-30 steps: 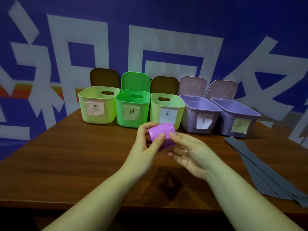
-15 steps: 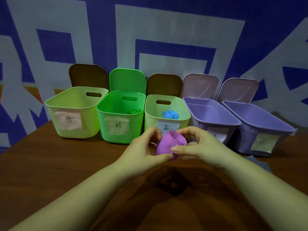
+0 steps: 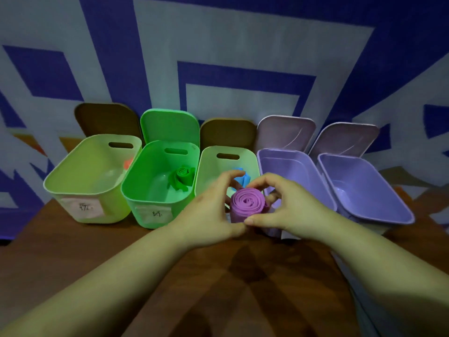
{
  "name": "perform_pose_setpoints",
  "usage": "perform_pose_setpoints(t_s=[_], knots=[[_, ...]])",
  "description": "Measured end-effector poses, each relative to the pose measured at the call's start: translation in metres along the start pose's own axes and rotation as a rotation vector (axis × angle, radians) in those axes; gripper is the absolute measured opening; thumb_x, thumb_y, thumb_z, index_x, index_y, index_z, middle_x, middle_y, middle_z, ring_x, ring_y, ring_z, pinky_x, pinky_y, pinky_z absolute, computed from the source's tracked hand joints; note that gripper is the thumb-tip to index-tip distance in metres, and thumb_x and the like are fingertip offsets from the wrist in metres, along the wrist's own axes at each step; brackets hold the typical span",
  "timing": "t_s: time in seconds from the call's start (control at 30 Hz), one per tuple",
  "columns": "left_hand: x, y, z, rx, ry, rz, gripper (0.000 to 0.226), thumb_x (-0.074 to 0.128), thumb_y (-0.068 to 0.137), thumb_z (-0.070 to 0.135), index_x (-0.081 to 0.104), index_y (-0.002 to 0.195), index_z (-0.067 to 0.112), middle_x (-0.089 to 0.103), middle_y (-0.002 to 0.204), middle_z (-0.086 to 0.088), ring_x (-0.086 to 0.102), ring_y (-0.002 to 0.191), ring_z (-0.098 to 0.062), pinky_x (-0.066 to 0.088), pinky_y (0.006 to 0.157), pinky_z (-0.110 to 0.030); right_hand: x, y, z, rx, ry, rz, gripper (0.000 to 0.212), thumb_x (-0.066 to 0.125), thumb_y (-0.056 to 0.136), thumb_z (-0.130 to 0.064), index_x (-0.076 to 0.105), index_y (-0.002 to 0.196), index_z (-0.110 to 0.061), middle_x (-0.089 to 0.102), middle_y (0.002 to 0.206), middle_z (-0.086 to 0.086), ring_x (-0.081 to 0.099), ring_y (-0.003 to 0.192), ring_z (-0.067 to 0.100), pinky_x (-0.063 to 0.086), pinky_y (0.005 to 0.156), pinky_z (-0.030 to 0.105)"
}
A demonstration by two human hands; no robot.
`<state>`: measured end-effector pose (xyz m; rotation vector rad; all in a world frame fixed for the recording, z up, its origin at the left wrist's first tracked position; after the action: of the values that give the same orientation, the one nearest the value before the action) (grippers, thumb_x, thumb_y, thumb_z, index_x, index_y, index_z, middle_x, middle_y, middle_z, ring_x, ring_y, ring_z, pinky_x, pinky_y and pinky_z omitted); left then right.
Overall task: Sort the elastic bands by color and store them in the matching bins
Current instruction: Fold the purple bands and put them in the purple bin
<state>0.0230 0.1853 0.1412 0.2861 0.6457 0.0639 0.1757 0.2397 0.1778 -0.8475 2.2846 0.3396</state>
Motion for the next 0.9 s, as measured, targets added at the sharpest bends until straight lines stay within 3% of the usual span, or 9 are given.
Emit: perform_pose_setpoints(t_s=[0.13,0.23,0.43,0.6,0.67,0.77,0.83,0.9], knots=[[-0.019,0.020,0.037,0.093,0.102,-0.017,0.082,0.079,0.069,0.030,0.033,0.137,0.031,0.050,0.120,0.008,0.056,0.092,-0.004,0.046,0.081,-0.016,-0.031,-0.003,-0.022,0.006,0.054,0.067,0.065,0.089,0.058,-0.029,0.046,0.106,-0.040,0.058,0.106,-0.012,0.062,0.083,0.020,0.054,0.080,0.037],[-0.025,0.034,0.052,0.165,0.132,-0.040,0.073,0.078,0.071,0.034,0.039,0.133,0.030,0.052,0.121,0.009,0.052,0.104,-0.004,0.045,0.084,-0.019,-0.050,-0.005,-0.025,0.051,0.174,0.069,0.075,0.088,0.060,-0.017,0.044,0.118,-0.031,0.058,0.111,-0.004,0.060,0.081,0.015,0.055,0.079,0.027],[-0.021,0.068,0.053,0.207,0.160,-0.050,0.059,0.074,0.068,0.039,0.047,0.121,0.033,0.054,0.116,0.008,0.053,0.101,-0.005,0.048,0.084,-0.026,-0.075,0.005,-0.001,0.158,0.583,0.008,0.051,0.064,0.081,0.010,0.051,0.118,-0.023,0.064,0.116,0.000,0.067,0.086,0.013,0.055,0.080,0.022],[-0.002,0.104,0.040,0.142,0.190,-0.112,0.055,0.072,0.066,0.039,0.047,0.115,0.035,0.051,0.108,0.007,0.054,0.096,-0.012,0.050,0.081,-0.035,-0.095,0.027,0.038,0.258,0.695,0.036,0.039,0.057,0.089,0.003,0.054,0.119,-0.022,0.069,0.113,0.001,0.068,0.094,0.018,0.056,0.085,0.031],[0.011,0.119,0.030,0.115,0.204,-0.145,0.056,0.075,0.069,0.031,0.048,0.118,0.030,0.049,0.110,0.005,0.052,0.099,-0.015,0.048,0.084,-0.032,-0.106,0.038,0.061,0.287,0.569,0.107,0.036,0.057,0.090,0.002,0.054,0.117,-0.022,0.068,0.116,0.004,0.065,0.093,0.016,0.054,0.083,0.027],[0.037,0.144,0.013,0.055,0.223,-0.190,0.057,0.076,0.071,0.026,0.048,0.120,0.026,0.045,0.110,0.005,0.051,0.101,-0.020,0.044,0.086,-0.030,-0.124,0.059,0.105,0.282,0.024,0.177,0.039,0.060,0.088,-0.004,0.054,0.122,-0.021,0.062,0.123,0.003,0.057,0.100,0.015,0.044,0.083,0.018],[0.056,0.162,0.001,0.006,0.206,-0.219,0.055,0.076,0.071,0.027,0.048,0.119,0.026,0.046,0.112,0.001,0.051,0.102,-0.023,0.044,0.089,-0.034,-0.128,0.074,0.134,0.275,-0.377,0.099,0.049,0.061,0.088,-0.013,0.049,0.134,-0.022,0.056,0.131,-0.001,0.050,0.115,0.017,0.038,0.090,0.022],[0.076,0.180,-0.011,-0.055,0.185,-0.235,0.055,0.075,0.071,0.028,0.047,0.118,0.025,0.046,0.113,-0.001,0.052,0.102,-0.026,0.044,0.090,-0.036,-0.129,0.087,0.158,0.277,-0.585,0.020,0.057,0.060,0.089,-0.021,0.039,0.142,-0.026,0.045,0.143,-0.002,0.039,0.129,0.020,0.032,0.102,0.026]])
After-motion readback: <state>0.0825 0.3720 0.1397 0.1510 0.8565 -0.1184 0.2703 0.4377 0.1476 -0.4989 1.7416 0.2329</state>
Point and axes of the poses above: each hand's wrist, its own y-axis towards the middle knuckle, its own x-axis out of the palm, z = x × y, the point moved 3 cm from there along y, towards the middle knuckle
